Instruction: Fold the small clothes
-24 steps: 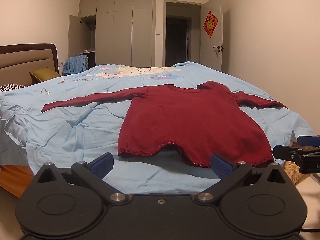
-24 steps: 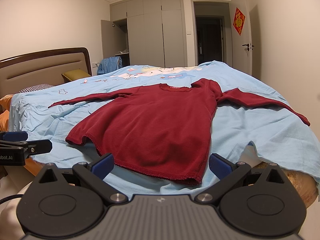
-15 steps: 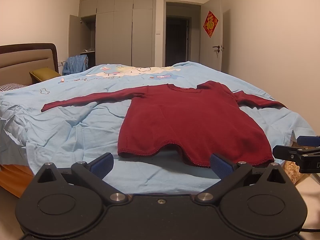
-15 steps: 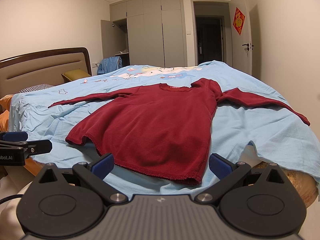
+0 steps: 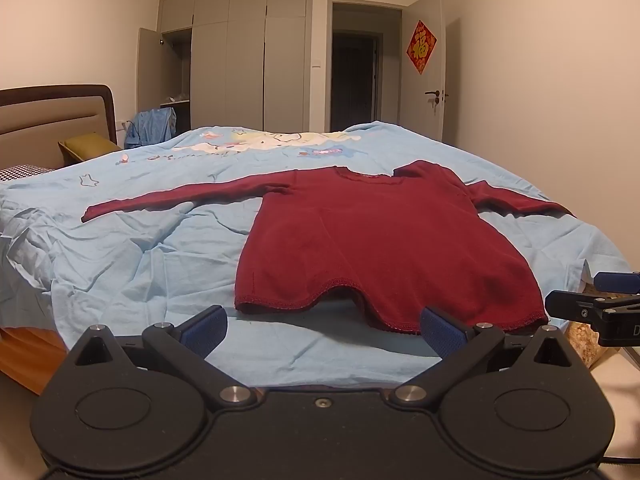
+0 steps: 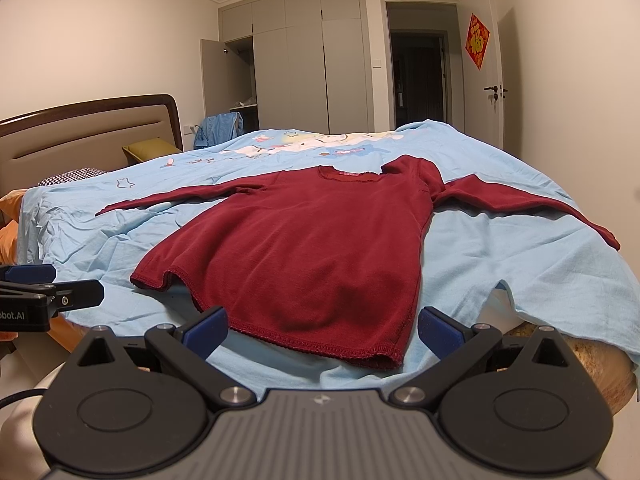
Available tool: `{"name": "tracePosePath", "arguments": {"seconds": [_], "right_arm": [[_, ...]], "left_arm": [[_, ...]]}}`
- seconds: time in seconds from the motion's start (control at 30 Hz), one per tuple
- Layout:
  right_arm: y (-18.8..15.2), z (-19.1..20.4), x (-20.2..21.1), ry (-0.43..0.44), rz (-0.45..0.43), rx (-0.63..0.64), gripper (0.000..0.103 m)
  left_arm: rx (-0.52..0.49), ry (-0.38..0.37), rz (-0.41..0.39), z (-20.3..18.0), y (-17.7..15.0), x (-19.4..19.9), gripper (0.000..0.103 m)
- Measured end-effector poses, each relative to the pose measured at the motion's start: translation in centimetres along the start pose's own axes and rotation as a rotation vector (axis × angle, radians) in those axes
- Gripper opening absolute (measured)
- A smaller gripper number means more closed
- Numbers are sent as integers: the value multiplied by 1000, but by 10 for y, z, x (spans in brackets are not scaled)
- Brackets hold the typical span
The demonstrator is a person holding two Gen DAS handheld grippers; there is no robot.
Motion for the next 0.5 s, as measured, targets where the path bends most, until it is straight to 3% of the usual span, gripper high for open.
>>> {"name": "tracePosePath", "arguments": {"seconds": [0.5], "right_arm": [[0,4,1,-1,2,-1,103]], "left_arm": [[2,-1,2,0,0,0,102]]}}
Point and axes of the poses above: each gripper's, at about its wrist camera, not at the fingertips, and x roughly against the way its jaws point, z to its left, y to its top, the point moved 7 cm from there along -x, roughly the way its jaws point, and after that the axes turned 6 degrees about -y, right-handed, at the moved point
